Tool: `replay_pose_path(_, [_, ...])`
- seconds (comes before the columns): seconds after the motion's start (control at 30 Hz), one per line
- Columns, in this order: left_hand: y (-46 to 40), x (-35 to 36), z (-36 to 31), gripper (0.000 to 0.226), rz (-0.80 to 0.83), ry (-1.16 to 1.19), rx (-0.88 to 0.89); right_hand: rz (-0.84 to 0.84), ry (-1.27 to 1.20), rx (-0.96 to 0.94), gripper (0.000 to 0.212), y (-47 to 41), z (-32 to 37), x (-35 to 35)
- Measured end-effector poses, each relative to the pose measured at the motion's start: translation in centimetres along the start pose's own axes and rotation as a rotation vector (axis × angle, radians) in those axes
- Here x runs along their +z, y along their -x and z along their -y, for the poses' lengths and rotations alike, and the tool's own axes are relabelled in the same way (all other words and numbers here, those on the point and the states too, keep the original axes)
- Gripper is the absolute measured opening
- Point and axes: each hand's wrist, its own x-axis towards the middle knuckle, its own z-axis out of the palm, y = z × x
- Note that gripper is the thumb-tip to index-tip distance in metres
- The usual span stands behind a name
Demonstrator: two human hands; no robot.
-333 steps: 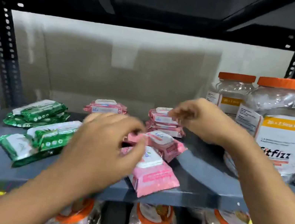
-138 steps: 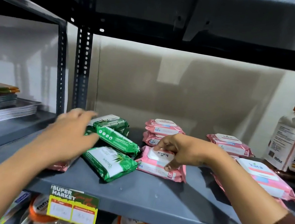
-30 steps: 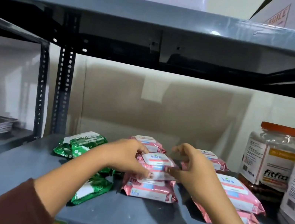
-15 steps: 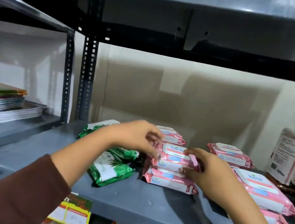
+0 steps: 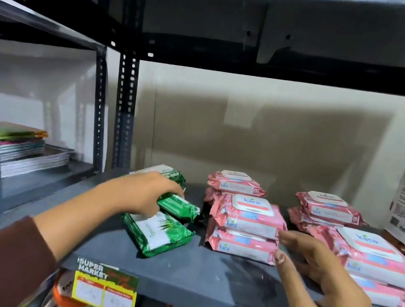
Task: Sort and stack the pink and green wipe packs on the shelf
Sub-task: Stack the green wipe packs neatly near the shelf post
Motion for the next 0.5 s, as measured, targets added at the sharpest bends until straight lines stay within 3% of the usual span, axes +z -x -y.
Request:
replay_pose_path(0.1, [1.3, -0.8, 0.7, 0.056, -0.107, 0.004, 0.033, 0.027, -0.014, 0.061, 0.023, -0.2, -0.9, -0.9])
replay_pose_path(0.2, [3.4, -2.0, 1.2, 0.052, -0.295, 0.066, 0.039, 0.149, -0.040, 0.219, 0.041, -1.0, -3.2, -2.2])
replay_pose_path(0.33, [7.7, -4.6, -0.5, 0.049, -0.691, 0.141, 0.114, -0.029, -0.013, 0.037, 0.030, 1.9, -2.1, -3.2])
replay_pose_path(0.43, [9.2, -3.8, -5.7, 0.048, -0.745, 0.218, 0.298, 0.081, -0.267, 0.089, 0.046, 2.5, -1.2, -3.4])
replay_pose_path(0.5, [9.1, -1.5, -9.7, 0.045, -0.710, 0.227, 0.398, 0.093, -0.410, 0.183, 0.034, 2.0, -0.8, -3.8])
